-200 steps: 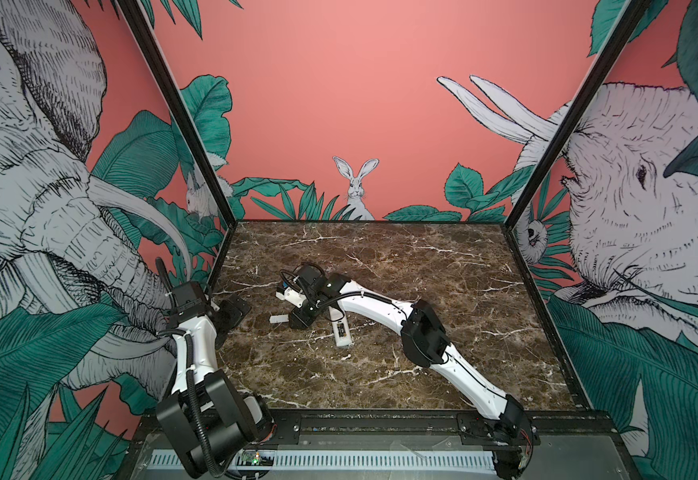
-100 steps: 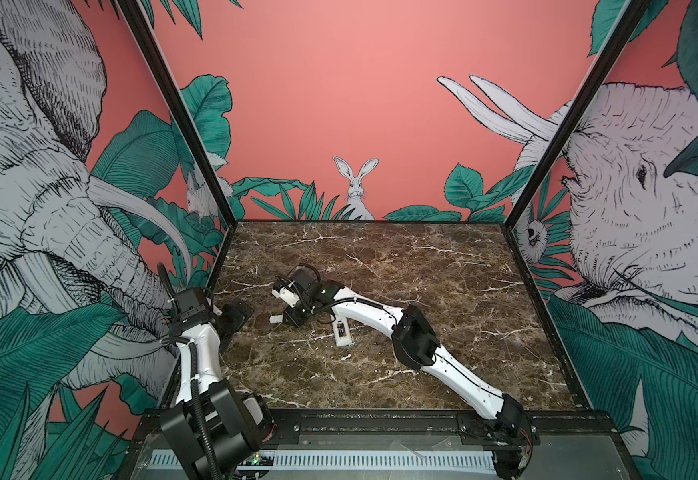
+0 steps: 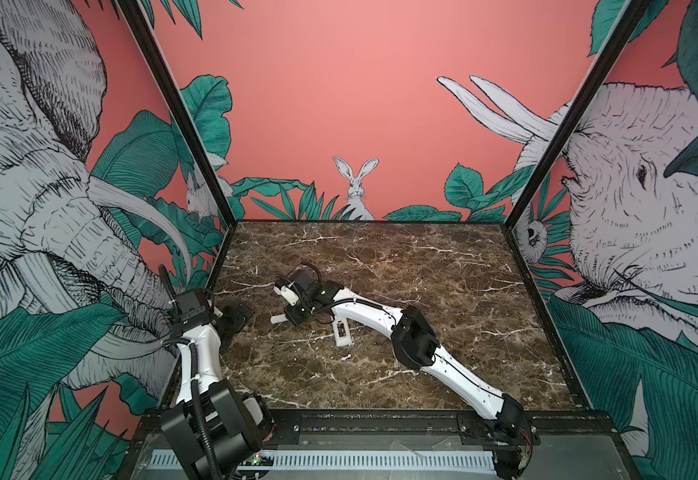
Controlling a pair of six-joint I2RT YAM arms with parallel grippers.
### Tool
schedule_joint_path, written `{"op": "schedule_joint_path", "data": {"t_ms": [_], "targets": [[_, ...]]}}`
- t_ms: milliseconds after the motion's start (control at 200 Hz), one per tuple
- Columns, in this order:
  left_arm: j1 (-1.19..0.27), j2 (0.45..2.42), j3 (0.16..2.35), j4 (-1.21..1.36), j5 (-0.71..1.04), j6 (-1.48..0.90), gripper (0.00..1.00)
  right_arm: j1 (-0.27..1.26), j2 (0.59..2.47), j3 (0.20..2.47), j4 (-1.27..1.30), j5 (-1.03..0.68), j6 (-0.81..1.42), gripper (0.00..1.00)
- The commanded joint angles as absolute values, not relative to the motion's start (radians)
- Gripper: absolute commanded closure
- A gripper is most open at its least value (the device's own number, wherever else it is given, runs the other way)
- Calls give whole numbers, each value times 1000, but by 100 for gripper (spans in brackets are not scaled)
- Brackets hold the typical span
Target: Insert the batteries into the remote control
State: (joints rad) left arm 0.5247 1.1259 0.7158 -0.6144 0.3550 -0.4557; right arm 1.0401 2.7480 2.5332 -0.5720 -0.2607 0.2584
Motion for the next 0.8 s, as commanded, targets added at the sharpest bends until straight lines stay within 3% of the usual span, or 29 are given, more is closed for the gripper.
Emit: {"op": "schedule_joint_path", "data": {"t_ms": [0, 265, 445, 565, 795], "targets": [[531, 1101, 698, -613, 357, -457, 1, 1049, 2770, 2527, -586, -226, 266, 87], [531, 1080, 696, -616, 387, -446, 1, 1044, 2743, 2514, -582, -194, 268, 94], [529, 1036, 674, -534, 555, -425, 2, 1024, 2625, 2394, -513, -191, 268, 95], [495, 975, 636, -427, 690, -448, 2, 995, 2477, 2208, -403, -222, 299, 96], [303, 813, 606, -288, 751, -469, 2, 895, 2130, 1789, -242, -320, 390, 98]]}}
